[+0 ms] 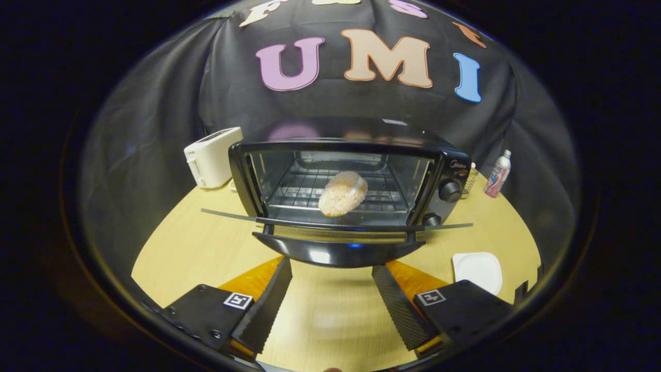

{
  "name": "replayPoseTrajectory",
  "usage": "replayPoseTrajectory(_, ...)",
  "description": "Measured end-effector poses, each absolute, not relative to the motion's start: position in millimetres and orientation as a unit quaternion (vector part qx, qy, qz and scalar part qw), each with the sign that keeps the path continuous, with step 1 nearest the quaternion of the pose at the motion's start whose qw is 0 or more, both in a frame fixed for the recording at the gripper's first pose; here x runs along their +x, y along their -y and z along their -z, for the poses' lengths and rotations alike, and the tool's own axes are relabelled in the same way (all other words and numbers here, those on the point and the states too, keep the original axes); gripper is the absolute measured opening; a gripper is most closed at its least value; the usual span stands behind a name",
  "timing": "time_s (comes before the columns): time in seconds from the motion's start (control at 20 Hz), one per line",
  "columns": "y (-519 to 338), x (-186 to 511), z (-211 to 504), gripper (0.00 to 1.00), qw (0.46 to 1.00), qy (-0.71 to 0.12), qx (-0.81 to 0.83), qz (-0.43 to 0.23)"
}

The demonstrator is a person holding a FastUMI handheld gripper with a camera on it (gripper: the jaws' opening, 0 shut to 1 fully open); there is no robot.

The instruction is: Open the toaster oven, put the food inside, and close the toaster oven door.

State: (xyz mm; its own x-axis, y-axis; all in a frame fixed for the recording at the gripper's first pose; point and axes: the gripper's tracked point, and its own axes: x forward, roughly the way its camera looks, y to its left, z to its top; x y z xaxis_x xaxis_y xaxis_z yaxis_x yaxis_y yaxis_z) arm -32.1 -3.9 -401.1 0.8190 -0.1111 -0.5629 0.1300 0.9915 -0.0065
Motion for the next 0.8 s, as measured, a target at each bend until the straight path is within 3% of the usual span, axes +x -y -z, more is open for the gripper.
replayPoseTrajectory(0.8,9.0,25.0,363.0,0.99,0.966,-0.247,0.034,0.067)
